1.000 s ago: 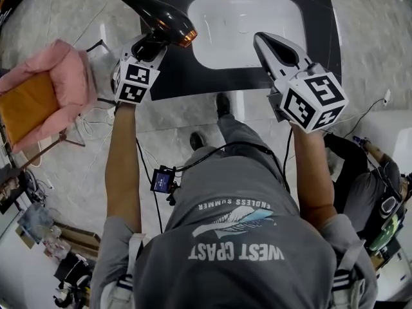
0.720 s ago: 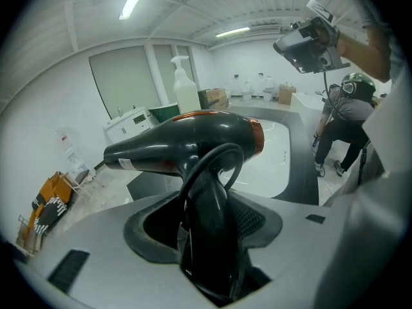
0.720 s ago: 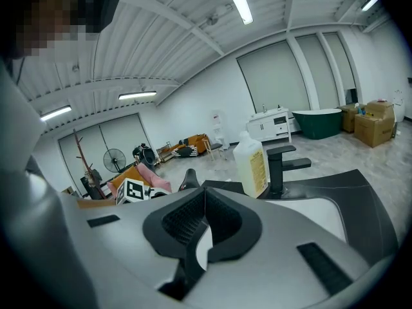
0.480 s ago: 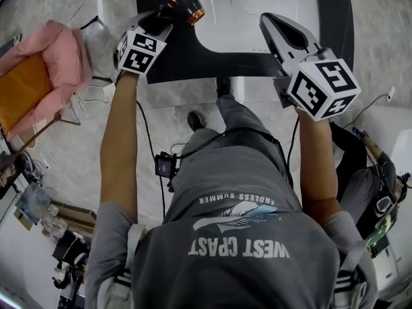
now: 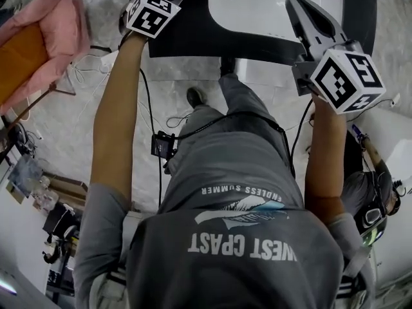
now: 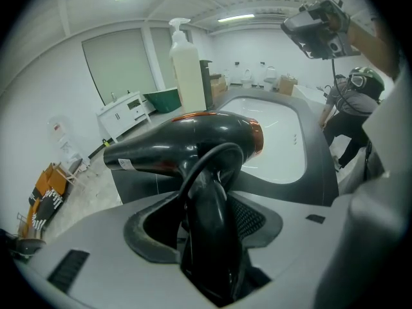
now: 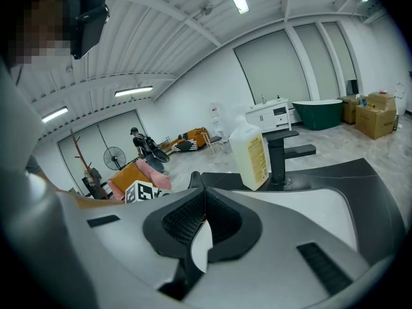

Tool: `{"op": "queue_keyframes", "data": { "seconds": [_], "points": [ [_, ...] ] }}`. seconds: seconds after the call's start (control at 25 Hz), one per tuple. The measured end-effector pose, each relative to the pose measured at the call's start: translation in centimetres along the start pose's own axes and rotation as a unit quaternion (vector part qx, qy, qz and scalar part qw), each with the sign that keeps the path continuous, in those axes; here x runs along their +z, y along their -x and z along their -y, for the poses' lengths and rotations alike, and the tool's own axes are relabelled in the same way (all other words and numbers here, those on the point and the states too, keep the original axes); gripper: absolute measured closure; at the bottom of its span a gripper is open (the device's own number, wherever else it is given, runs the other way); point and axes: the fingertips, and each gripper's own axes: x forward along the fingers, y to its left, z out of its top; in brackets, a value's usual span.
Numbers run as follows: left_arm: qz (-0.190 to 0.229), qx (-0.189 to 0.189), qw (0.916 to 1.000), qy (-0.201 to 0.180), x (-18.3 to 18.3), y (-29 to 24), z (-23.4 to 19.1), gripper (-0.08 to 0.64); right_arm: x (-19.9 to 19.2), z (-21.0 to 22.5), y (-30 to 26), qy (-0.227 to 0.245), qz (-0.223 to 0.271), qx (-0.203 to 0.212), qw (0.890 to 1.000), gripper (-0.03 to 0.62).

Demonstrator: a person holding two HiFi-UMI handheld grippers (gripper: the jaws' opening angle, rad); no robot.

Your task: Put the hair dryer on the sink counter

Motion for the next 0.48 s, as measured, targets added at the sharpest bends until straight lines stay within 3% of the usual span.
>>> {"op": "queue_keyframes", "data": {
  "seconds": [0.48],
  "points": [
    [0.005, 0.000, 1.0000, 0.001, -1.0, -1.2, 0.2, 0.319, -0.3, -0.5, -0.8, 0.001, -0.004, 0.003, 1.000, 0.565]
  ]
}}
